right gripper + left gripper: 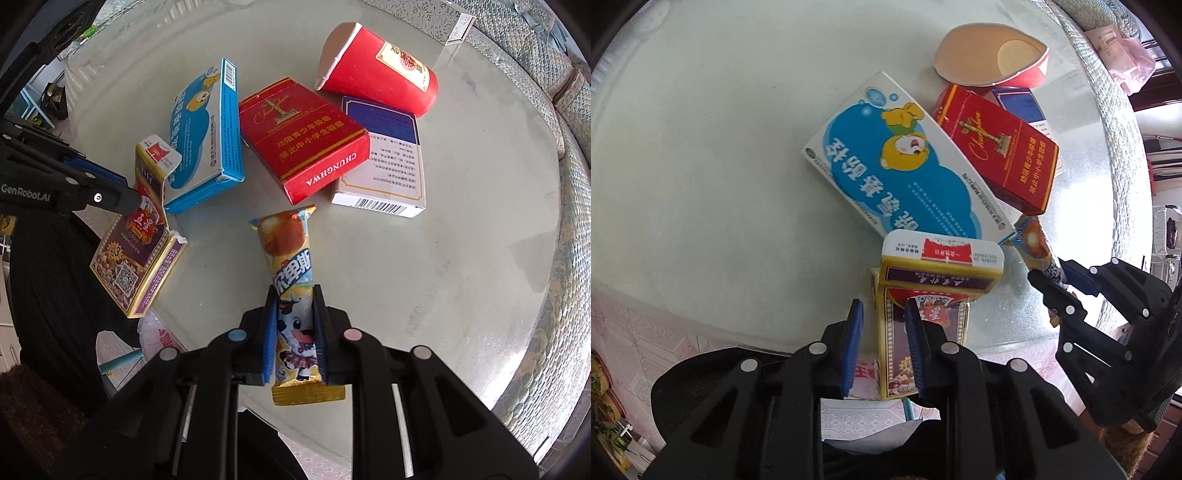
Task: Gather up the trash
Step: 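Close left tool on the yellow playing-card box while right tool holds the wrapper, then carry the card box in left tool and wrapper in right tool down to the bin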
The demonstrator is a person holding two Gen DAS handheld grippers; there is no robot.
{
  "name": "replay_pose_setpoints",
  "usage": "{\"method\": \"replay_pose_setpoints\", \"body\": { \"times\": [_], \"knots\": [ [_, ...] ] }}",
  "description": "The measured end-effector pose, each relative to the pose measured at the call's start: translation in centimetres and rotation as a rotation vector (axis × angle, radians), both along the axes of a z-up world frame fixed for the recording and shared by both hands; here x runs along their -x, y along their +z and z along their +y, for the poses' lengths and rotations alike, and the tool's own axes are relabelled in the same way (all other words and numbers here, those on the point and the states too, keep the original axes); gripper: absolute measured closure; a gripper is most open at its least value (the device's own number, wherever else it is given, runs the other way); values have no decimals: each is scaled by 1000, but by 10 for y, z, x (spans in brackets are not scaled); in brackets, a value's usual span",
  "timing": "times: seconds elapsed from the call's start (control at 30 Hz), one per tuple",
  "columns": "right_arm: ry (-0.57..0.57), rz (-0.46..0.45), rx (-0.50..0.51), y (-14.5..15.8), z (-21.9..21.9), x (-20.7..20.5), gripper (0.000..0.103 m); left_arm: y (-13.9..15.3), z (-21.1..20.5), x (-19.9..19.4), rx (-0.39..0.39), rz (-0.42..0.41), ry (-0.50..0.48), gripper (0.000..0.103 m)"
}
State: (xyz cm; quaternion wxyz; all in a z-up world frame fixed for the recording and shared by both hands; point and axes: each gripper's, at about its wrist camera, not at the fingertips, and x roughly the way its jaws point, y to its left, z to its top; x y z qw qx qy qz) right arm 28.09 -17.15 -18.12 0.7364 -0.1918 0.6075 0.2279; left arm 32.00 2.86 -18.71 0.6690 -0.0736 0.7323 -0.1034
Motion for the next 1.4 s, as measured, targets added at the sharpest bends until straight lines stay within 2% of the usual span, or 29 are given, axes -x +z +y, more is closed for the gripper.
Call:
{"method": "replay_pose_setpoints", "body": {
  "times": [0.1, 0.13, 0.17, 0.23, 0.27, 0.4, 0.5, 0.6, 0.67, 0.77, 1.17, 1.4],
  "knots": [
    [2, -3, -1, 2, 1, 0, 85, 6, -5, -2, 11, 5, -11, 78],
    [3, -4, -2, 3, 1, 1, 85, 9, -5, 0, -7, -11, -15, 70],
    [4, -7, -3, 4, 0, 2, 85, 10, -9, 2, -25, -17, -20, 50],
    [8, -8, -7, 6, -1, 3, 85, 16, -14, 8, -2, -45, -43, 26],
    [7, -10, -6, 6, -3, 3, 85, 19, -17, 10, -8, -66, -48, 25],
    [-10, -6, -19, 4, -11, 1, 85, 18, -31, 14, -25, -68, -73, 25],
    [-16, -5, -25, 1, -16, 1, 85, 1, -40, 27, -75, -71, -93, 25],
    [-22, -2, -31, -1, -21, 2, 85, -13, -54, 30, -70, -42, -109, 25],
    [-27, -2, -35, -1, -23, 1, 85, -16, -66, 30, -100, -64, -127, 28],
    [-32, -1, -34, -2, -25, 0, 85, -13, -73, 32, -148, -104, -144, 39],
    [-40, -8, -18, 10, -13, 0, 85, -2, -64, 33, -146, -115, -142, 41],
    [-39, -52, -5, 39, 1, 14, 85, 24, -59, 53, -136, -166, -160, 41]
  ]
}}
